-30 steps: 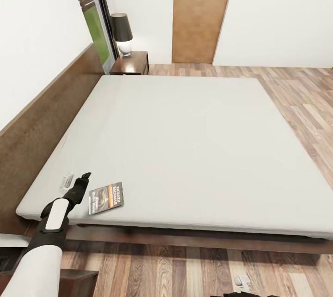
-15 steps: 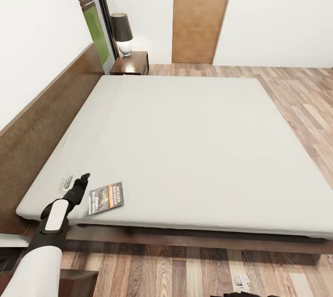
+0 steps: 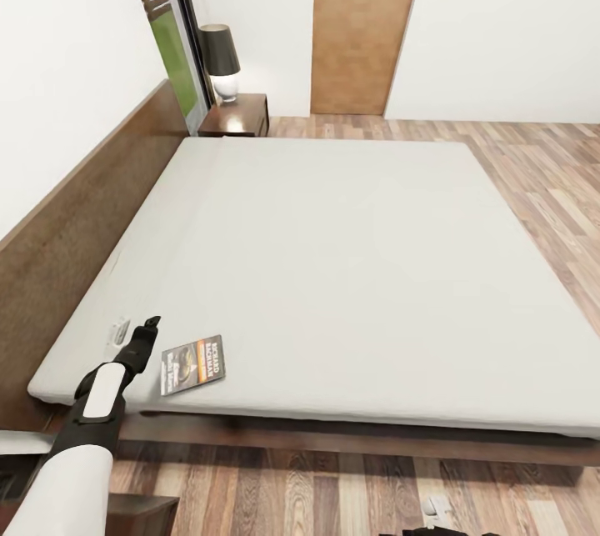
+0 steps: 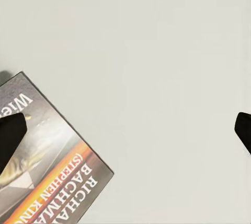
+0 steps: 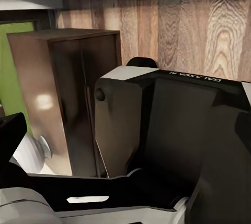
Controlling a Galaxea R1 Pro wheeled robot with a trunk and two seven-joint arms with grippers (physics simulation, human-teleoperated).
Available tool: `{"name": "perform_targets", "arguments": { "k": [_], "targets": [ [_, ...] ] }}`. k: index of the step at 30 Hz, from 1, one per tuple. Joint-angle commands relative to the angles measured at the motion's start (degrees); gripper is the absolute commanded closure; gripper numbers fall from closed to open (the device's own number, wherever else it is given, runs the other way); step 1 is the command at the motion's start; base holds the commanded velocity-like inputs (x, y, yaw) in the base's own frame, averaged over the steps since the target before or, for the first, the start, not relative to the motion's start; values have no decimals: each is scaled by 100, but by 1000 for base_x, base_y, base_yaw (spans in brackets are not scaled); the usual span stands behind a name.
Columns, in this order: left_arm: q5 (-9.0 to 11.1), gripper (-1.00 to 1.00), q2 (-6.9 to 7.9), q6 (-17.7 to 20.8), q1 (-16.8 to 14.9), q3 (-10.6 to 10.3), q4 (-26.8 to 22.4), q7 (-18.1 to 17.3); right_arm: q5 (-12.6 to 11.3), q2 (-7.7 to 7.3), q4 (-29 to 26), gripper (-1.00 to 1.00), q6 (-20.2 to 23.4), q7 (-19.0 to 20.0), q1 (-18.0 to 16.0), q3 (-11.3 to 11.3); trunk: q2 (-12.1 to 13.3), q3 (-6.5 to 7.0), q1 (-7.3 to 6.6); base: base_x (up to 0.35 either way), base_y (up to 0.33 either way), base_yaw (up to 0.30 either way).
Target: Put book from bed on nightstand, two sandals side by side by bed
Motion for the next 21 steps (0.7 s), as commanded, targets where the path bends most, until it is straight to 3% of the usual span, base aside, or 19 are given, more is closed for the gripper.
{"name": "perform_targets", "arguments": {
  "k": [1,21],
  "targets": [
    [61,-100,-1,23,-2,6,-10,35,6,1,-4,-100,60,29,-1,-38,-4,-5,2,84,39,0],
    [63,-100,-1,-3,-2,-3,-10,35,6,0,-4,-100,60,30,-1,-38,-4,-5,2,9,4,0]
  ]
}}
